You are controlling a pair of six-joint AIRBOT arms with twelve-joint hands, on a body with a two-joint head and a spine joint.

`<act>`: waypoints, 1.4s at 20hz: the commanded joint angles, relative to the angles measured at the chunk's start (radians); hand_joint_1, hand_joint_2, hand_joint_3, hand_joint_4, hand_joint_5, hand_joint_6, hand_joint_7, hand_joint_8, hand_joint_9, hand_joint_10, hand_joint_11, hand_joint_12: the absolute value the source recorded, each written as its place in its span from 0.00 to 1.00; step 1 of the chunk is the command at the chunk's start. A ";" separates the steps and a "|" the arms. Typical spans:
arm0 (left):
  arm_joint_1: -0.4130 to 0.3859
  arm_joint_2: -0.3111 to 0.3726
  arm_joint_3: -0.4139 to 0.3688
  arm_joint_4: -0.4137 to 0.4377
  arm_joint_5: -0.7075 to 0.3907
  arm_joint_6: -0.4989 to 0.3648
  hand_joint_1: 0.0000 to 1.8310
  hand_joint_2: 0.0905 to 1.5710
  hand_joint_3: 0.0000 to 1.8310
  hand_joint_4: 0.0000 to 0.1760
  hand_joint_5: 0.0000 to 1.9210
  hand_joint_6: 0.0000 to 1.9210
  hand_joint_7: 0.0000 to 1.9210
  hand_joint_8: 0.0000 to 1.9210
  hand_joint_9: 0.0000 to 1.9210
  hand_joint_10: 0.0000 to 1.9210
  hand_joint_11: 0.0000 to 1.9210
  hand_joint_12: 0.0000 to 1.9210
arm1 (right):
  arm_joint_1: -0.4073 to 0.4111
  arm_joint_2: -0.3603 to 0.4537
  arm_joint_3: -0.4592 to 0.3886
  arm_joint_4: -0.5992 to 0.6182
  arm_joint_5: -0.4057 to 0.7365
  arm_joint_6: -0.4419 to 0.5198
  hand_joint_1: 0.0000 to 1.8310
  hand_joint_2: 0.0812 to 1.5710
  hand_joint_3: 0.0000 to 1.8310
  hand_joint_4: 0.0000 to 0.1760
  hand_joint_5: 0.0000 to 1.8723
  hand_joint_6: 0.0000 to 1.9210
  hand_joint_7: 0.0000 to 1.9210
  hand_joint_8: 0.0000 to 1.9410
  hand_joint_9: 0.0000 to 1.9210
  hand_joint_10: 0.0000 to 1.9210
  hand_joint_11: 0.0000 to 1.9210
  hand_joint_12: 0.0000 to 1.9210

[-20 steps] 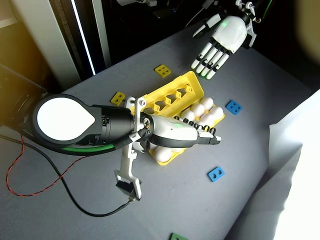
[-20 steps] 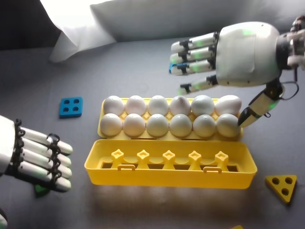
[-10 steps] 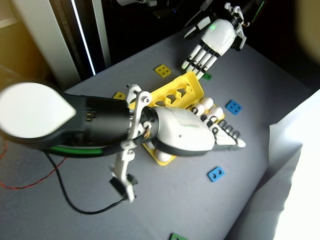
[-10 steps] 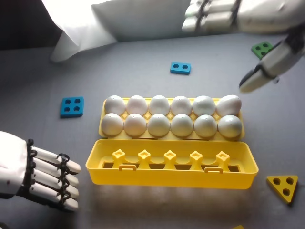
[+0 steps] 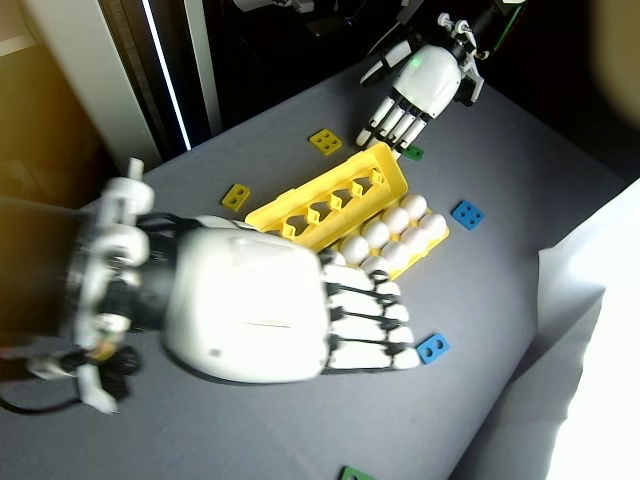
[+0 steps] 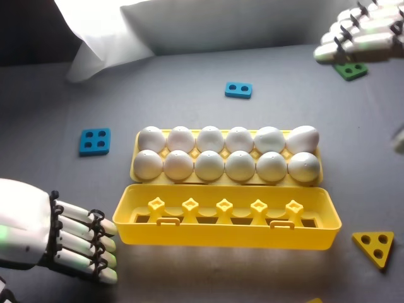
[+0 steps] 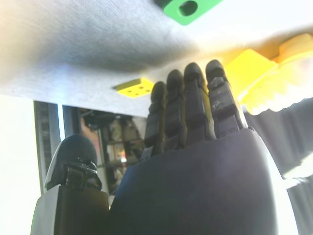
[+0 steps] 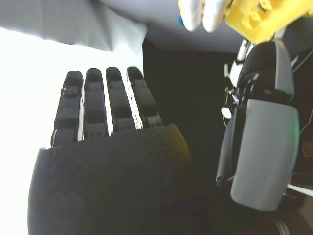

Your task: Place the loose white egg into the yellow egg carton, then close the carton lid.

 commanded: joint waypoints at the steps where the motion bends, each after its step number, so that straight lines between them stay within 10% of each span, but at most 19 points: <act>1: -0.007 0.006 -0.002 -0.056 -0.046 -0.009 0.00 0.79 0.00 0.00 0.09 0.00 0.10 0.00 0.07 0.01 0.02 0.02 | 0.005 0.031 -0.007 0.057 0.001 0.038 0.19 0.51 0.00 0.00 0.00 0.00 0.00 0.00 0.00 0.00 0.00 0.00; 5: -0.017 0.008 -0.022 -0.056 -0.036 -0.016 0.00 0.79 0.00 0.00 0.09 0.00 0.11 0.00 0.09 0.00 0.01 0.13 | 0.003 0.093 -0.030 0.057 0.001 0.093 0.17 0.52 0.01 0.00 0.00 0.00 0.00 0.00 0.00 0.00 0.00 0.00; 28: -0.141 -0.014 0.041 -0.154 -0.027 -0.084 0.00 0.75 0.00 0.00 0.00 0.00 0.00 0.00 0.00 0.00 0.00 0.00 | 0.020 0.098 -0.045 -0.007 -0.106 0.098 0.17 0.54 0.00 0.00 0.02 0.01 0.00 0.00 0.00 0.00 0.00 0.00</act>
